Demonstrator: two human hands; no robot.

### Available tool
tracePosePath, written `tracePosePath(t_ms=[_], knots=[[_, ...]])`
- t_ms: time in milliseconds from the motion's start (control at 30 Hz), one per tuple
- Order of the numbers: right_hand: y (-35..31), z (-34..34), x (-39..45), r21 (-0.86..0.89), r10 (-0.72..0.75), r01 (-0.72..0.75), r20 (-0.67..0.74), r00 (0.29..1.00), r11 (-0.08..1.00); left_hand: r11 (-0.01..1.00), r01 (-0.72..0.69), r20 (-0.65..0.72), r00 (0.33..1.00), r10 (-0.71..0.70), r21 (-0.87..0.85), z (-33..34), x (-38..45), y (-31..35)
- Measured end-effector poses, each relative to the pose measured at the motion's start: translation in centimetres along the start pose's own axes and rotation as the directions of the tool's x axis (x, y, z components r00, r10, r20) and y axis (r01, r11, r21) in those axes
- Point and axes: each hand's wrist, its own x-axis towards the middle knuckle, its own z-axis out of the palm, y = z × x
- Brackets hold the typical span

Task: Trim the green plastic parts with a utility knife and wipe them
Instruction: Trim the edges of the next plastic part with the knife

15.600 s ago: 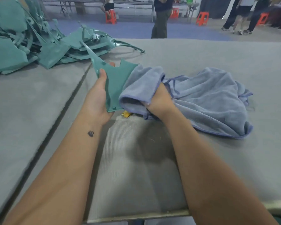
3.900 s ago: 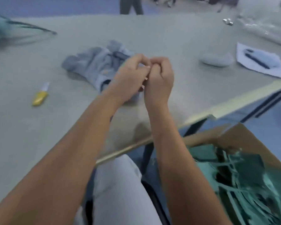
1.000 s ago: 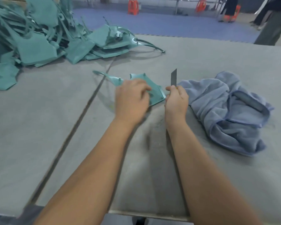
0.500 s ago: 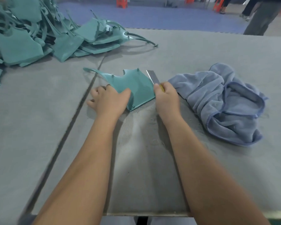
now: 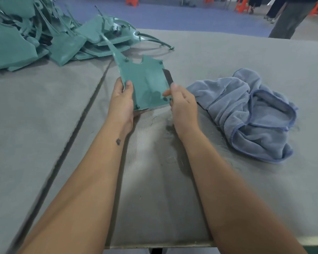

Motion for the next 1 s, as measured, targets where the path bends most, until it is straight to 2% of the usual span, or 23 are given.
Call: tracePosePath(t_ms=[133,300,400,700,1000], knots=[[-0.2,-0.3,0.3,0.071,0.116,-0.114,-0.011,0.993,0.991,0.996,0.033,-0.054,0.998,-0.038,-0.087,-0.2,0.5,0.0],[-0.3,-1.3,1.1,0.144,0.141,-0.137,-0.016,0.990,0.980,0.972,0.103,-0.042,0.993,-0.115,-0.210,-1.1,1.4,-0.2],[-0.2,-1.7,1.6,0.200,0.154,-0.154,0.017,0.988,0.968,0.967,0.141,-0.011,0.989,-0.146,-0.215,-1.3,1.5,-0.4],[0.4,-2.0,1.8,0.237,0.098,-0.100,0.024,0.995,0.966,0.901,0.200,0.027,0.978,-0.205,-0.385,-0.9,1.2,-0.6],[0.5,-2.0,1.4,0.164,0.030,-0.037,0.049,0.998,0.986,0.882,0.199,0.044,0.979,-0.199,-0.428,-1.1,1.2,-0.6]])
